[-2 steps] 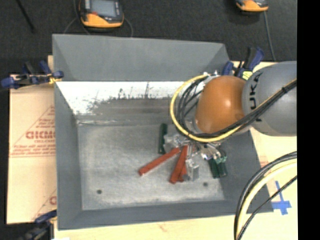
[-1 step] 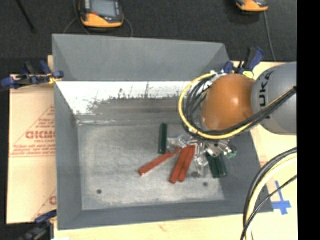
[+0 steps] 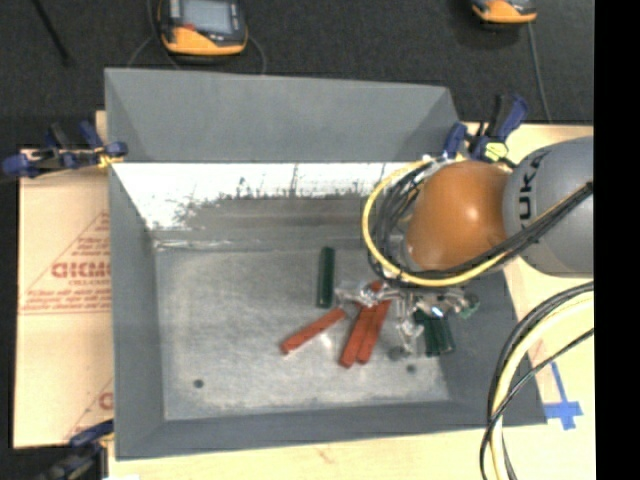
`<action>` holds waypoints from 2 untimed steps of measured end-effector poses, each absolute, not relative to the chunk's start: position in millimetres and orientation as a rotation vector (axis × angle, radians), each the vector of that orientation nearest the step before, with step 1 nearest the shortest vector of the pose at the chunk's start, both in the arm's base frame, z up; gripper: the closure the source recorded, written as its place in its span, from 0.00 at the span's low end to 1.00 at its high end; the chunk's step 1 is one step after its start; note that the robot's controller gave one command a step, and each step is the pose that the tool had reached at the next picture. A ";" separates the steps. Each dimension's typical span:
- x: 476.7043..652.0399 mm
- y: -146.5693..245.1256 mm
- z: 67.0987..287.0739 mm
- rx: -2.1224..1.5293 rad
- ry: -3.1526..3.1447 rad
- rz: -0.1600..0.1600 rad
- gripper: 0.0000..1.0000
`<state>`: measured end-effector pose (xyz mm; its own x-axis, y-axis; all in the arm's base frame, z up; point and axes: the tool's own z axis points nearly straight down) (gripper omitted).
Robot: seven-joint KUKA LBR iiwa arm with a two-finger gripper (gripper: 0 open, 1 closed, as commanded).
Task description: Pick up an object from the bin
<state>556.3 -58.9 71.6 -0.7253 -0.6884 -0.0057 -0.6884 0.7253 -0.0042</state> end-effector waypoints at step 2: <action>560.1 -58.8 74.9 -1.148 2.911 -0.004 1.00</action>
Offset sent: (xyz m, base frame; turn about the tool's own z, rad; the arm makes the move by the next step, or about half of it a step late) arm 0.0000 0.0000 0.0000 0.0000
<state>560.1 -58.8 74.9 -0.7305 -0.6828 -0.0107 -0.6828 0.7306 -0.0068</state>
